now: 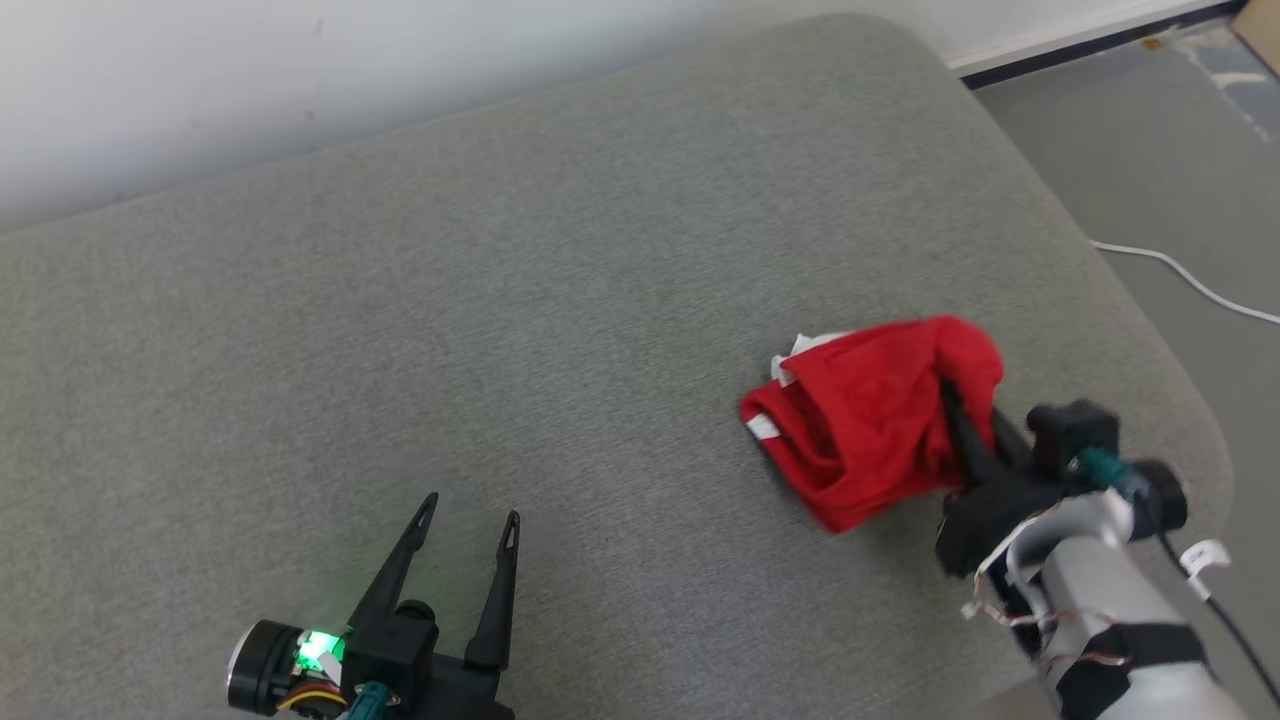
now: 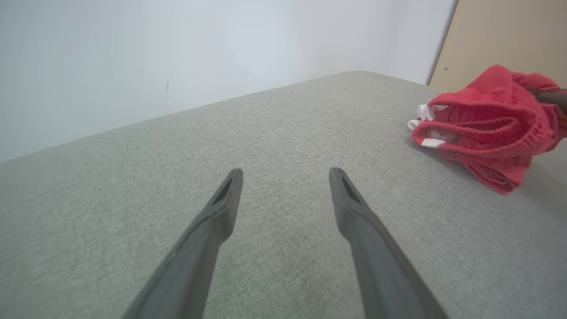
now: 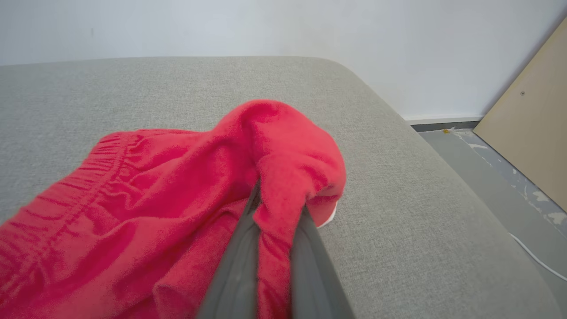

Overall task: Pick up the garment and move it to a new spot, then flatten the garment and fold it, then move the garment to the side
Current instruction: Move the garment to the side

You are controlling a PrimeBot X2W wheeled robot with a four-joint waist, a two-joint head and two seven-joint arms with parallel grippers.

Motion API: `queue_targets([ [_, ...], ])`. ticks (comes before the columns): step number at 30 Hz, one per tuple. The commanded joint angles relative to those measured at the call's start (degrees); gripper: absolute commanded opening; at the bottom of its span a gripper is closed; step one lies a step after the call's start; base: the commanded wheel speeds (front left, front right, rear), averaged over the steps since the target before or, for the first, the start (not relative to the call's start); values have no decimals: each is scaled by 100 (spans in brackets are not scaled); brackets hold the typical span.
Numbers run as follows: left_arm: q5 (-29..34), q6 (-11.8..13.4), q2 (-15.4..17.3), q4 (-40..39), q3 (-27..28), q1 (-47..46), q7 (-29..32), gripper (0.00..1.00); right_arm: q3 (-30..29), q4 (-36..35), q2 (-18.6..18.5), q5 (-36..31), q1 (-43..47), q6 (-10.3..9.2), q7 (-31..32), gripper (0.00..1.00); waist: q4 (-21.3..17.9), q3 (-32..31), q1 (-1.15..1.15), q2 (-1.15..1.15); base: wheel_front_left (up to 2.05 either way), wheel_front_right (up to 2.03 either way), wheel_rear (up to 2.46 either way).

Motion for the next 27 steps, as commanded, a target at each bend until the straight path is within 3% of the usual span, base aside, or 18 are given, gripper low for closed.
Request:
queue_targets([
  [1, 4, 20, 36, -35, 5, -60, -19, 100, -2, -37, -29, -8, -126, 1, 2, 0, 223, 206, 0, -1, 0, 0, 0],
  [8, 40, 39, 134, -81, -16, -166, -19, 100, -55, -488, -359, 120, -785, 0, 2, 0, 482, 389, 0, -1, 0, 0, 0],
  [12, 55, 88, 189, -111, -35, -214, -19, 100, 36, -380, -521, 0, -1137, 0, 1, 0, 607, 478, 0, -1, 0, 0, 0],
  [18, 96, 102, 237, -139, -134, -372, -19, 100, -40, 702, -1034, -405, -1728, 0, 1, 0, 868, 669, 0, -1, 0, 0, 0],
  [27, 69, 246, 396, -214, -146, -403, -19, 100, -801, 2262, -1896, -1039, -2252, 0, 92, 0, 1131, 890, 0, -1, 0, 0, 0],
])
